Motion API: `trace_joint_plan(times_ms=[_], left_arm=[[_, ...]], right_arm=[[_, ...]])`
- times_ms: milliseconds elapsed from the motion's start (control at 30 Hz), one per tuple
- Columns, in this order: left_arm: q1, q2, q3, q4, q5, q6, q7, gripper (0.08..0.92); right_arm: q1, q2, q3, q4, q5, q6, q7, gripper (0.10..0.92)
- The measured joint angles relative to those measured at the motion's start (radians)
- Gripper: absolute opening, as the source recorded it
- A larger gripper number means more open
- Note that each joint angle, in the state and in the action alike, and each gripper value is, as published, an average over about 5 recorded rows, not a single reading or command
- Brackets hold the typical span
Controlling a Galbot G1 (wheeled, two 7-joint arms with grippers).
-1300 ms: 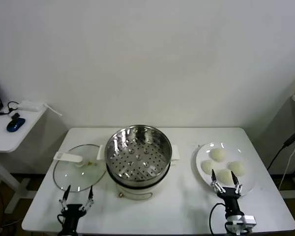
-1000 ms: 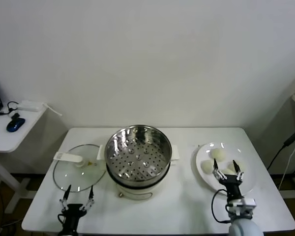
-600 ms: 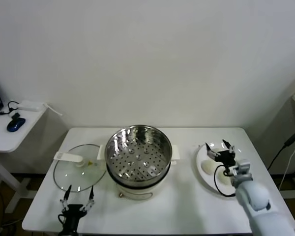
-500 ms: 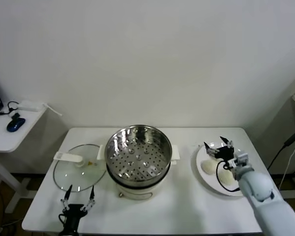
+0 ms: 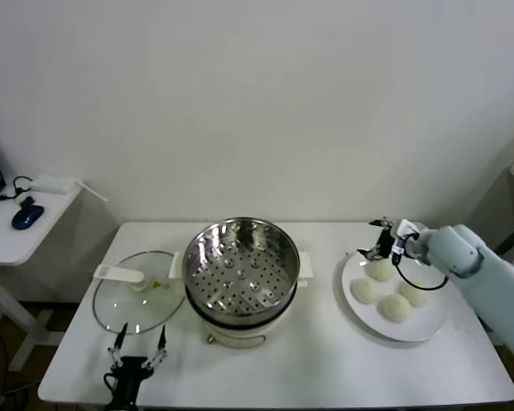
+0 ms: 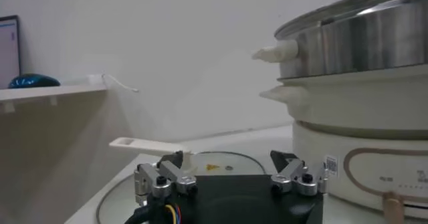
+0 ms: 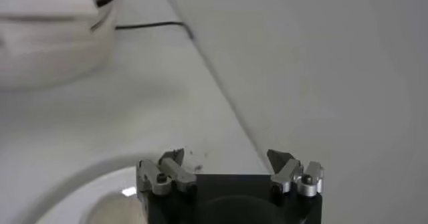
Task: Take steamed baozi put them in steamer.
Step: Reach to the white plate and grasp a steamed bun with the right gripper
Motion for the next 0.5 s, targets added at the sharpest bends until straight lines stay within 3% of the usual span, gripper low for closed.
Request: trace_joint_plan(times_ms=[500], left_arm=[[-0.003, 0.009, -0.009, 0.017, 0.006, -0.008, 0.001, 0.823]], right_arm=[[0.325, 0.098, -0.408, -0.281, -0.025, 0.136, -0.240, 0.823]])
